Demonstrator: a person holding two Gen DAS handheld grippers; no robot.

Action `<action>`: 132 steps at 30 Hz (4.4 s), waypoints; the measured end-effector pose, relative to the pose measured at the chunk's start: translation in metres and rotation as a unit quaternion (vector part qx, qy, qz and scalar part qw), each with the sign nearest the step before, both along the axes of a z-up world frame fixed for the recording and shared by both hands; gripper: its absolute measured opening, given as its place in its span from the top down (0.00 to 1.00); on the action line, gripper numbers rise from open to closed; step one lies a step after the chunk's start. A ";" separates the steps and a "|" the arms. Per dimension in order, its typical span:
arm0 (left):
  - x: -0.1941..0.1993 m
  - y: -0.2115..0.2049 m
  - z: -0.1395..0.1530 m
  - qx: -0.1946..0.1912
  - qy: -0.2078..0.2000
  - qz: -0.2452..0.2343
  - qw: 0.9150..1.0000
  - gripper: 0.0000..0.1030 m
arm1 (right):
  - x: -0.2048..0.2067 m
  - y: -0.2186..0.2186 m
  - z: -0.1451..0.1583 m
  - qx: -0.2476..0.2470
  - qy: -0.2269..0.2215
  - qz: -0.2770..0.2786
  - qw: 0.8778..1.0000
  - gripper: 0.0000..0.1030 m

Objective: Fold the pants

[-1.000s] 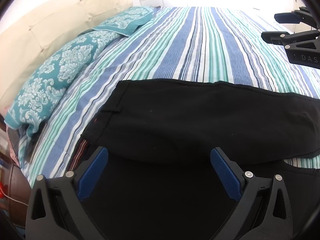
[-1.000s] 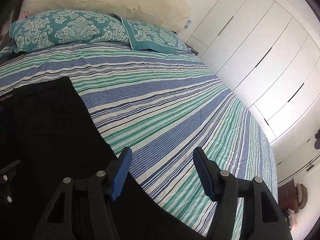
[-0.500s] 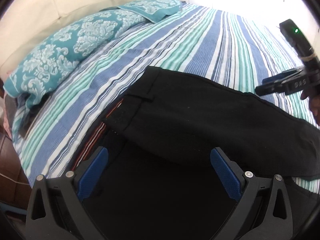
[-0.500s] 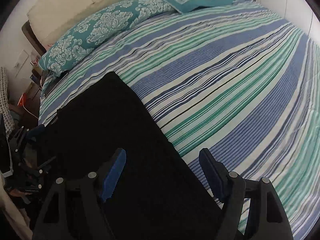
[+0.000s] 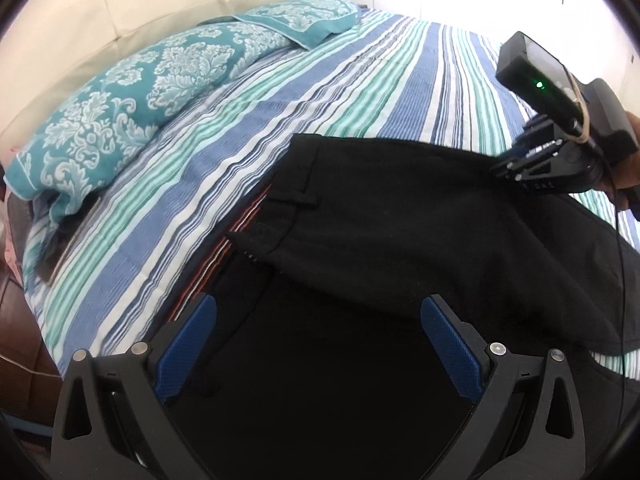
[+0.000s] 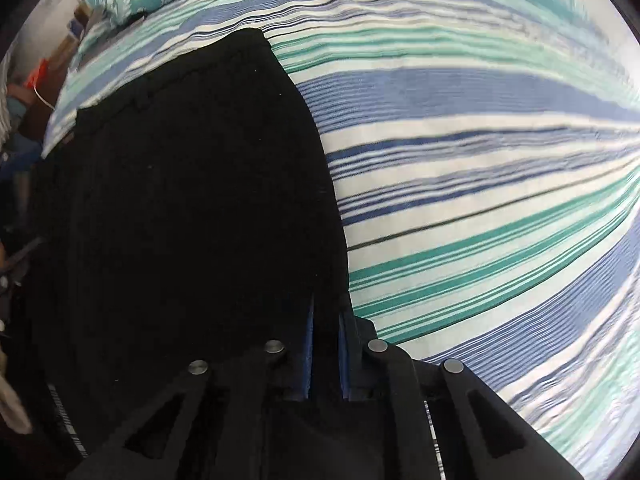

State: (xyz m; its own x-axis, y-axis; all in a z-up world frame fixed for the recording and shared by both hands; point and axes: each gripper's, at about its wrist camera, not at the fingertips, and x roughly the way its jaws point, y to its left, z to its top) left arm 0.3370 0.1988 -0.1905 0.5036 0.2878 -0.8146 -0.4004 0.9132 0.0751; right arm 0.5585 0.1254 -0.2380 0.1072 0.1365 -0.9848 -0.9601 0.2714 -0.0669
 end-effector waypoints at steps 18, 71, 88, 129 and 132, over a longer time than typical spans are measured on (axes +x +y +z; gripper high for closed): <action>0.010 -0.042 -0.003 0.012 -0.004 -0.042 0.999 0.01 | 0.042 -0.224 0.015 0.012 0.072 -0.209 0.975 0.34; -0.007 -0.147 -0.040 0.087 0.052 -0.213 0.972 0.01 | -0.118 -0.621 0.110 0.076 -0.219 -0.609 0.758 0.21; -0.117 -0.096 -0.030 0.056 0.063 -0.082 0.993 0.00 | -0.358 -0.672 0.049 0.098 -0.152 -0.739 0.649 0.08; -0.109 -0.127 0.000 0.000 0.029 -0.120 0.992 0.01 | -0.385 -0.546 0.022 0.151 -0.183 -0.675 0.698 0.00; -0.091 -0.130 0.005 -0.022 0.018 -0.116 0.993 0.01 | -0.380 -0.547 0.032 0.135 -0.155 -0.680 0.704 0.00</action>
